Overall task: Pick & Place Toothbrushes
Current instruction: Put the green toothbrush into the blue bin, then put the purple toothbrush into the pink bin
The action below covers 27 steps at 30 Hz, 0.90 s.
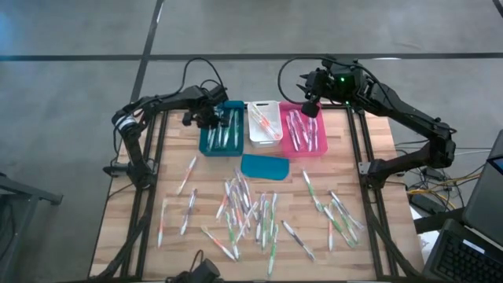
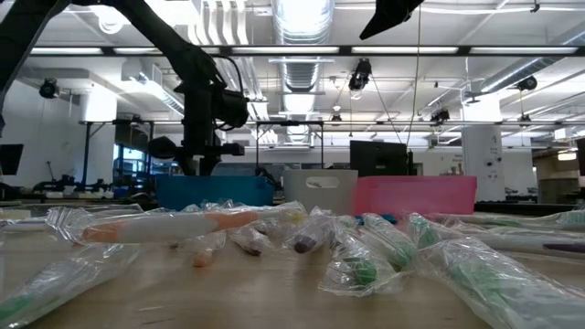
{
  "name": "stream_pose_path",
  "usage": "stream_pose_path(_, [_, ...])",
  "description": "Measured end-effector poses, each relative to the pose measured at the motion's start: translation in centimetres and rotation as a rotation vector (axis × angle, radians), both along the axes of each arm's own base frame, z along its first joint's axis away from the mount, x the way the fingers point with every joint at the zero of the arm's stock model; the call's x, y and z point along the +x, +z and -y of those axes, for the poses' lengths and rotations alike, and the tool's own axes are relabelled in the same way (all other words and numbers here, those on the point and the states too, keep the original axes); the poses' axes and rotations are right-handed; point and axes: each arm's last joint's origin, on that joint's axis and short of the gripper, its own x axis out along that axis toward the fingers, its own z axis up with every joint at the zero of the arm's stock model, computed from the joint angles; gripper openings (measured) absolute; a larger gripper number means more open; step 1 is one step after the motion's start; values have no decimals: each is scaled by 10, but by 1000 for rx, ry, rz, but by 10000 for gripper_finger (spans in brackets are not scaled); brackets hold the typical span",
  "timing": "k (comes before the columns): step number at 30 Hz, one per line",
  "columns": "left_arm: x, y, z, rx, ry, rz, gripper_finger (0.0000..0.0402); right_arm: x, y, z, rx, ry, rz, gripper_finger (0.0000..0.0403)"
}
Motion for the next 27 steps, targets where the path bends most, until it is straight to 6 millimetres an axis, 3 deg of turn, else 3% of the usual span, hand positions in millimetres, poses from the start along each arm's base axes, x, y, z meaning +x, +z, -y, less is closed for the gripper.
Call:
stream_pose_path(11, [0,1,-2,10,-17,3,138,0,0,0,0,-1,-1,156])
stream_pose_path(21, [5,18,-6,48,-85,46,142,0,0,0,0,-1,-1,163])
stream_pose_path(27, [15,31,-2,-54,-246,220,142,0,0,0,0,-1,-1,144])
